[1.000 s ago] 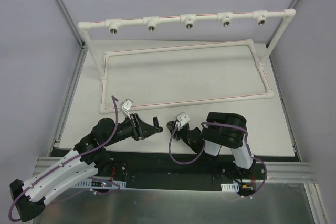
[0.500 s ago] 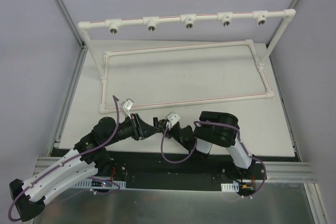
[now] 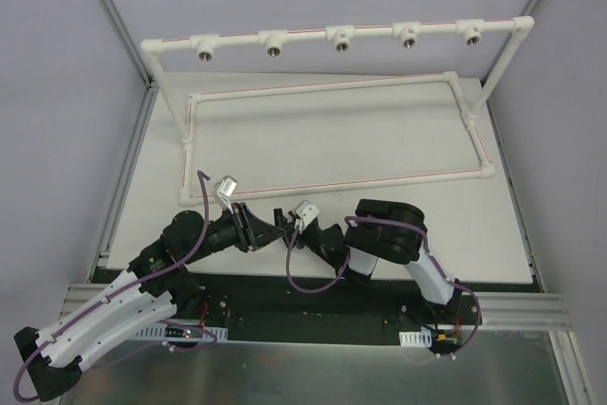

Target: Install the water faucets

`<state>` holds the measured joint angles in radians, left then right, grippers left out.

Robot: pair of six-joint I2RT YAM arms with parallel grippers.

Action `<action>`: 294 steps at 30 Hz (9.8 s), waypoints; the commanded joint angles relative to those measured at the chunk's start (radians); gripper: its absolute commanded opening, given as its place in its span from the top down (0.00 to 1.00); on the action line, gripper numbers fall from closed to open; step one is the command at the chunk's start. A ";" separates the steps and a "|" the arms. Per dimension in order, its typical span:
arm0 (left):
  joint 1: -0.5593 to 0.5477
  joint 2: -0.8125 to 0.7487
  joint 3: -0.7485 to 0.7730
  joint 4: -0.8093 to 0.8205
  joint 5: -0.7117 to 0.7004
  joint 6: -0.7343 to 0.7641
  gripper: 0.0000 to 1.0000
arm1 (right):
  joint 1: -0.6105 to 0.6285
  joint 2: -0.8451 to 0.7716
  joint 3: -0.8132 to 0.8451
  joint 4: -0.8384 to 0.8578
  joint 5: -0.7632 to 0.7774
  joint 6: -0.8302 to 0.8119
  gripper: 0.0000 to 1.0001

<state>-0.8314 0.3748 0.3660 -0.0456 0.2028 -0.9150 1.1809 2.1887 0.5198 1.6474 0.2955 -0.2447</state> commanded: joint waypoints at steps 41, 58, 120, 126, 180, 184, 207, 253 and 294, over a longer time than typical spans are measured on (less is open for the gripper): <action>-0.003 0.082 0.353 -0.119 -0.013 0.090 1.00 | 0.132 -1.027 -0.006 -1.448 0.429 0.453 1.00; -0.003 0.199 0.562 -0.139 0.248 0.085 1.00 | 0.135 -1.566 0.367 -2.097 0.031 0.188 1.00; -0.003 0.437 0.562 0.581 0.405 -0.311 1.00 | 0.135 -1.311 0.950 -2.169 -0.285 -0.179 1.00; -0.003 0.443 0.562 0.615 0.440 -0.326 1.00 | 0.135 -1.311 0.956 -2.152 -0.335 -0.182 1.00; -0.003 0.320 0.519 0.474 0.301 -0.182 1.00 | 0.017 -1.144 1.229 -2.402 -0.468 -0.277 1.00; -0.003 0.285 0.521 0.388 0.267 -0.134 1.00 | -0.098 -1.090 1.243 -2.395 -0.600 -0.246 1.00; -0.005 0.343 0.516 0.487 0.317 -0.185 1.00 | -0.290 -1.228 1.054 -2.158 -0.918 -0.058 1.00; -0.003 0.395 0.531 0.541 0.368 -0.219 1.00 | -0.290 -1.175 1.011 -2.169 -0.943 -0.061 1.00; -0.005 0.444 0.534 0.543 0.409 -0.220 1.00 | -0.288 -1.166 1.005 -2.158 -0.947 -0.028 1.00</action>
<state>-0.8303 0.8040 0.8669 0.4232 0.5777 -1.1362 0.8867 1.0012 1.5078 -0.5816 -0.6434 -0.2878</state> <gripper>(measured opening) 0.314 0.376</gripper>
